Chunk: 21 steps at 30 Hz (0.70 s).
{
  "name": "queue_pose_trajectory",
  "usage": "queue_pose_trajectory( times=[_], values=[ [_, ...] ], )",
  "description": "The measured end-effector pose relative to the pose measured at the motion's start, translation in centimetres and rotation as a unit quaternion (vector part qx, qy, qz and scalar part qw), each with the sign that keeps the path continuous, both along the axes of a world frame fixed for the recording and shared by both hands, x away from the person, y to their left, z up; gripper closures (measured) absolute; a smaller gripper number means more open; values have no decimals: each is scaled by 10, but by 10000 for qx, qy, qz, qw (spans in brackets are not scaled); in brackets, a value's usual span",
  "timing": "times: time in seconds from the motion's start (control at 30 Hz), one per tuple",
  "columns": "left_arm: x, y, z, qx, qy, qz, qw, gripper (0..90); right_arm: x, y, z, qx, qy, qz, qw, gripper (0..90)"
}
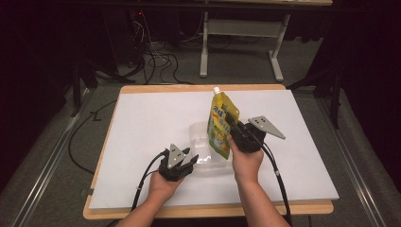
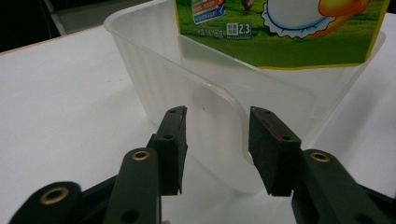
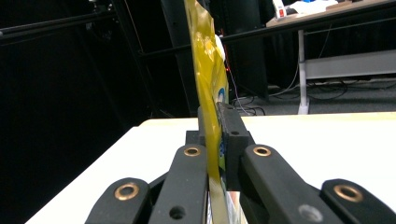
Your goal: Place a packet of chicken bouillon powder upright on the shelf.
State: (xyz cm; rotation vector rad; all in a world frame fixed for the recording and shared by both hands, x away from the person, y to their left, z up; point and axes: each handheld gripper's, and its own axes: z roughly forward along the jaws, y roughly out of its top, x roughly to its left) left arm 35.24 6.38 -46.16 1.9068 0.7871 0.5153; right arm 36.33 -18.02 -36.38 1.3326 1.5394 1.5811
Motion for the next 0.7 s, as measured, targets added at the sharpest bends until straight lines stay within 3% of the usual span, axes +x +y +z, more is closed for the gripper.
queue_pose_trajectory(
  times=[0.17,0.33,0.7],
  values=[
    [1,0,1,2,28,-11,10000,621,-1,1,-3,-10,-77,75,9999,900],
    [5,2,0,-136,124,64,9998,646,-1,3,-6,-38,-182,173,9997,900],
    [6,3,1,-139,151,40,9998,651,-3,7,-18,8,-374,241,9990,900]
  ],
)
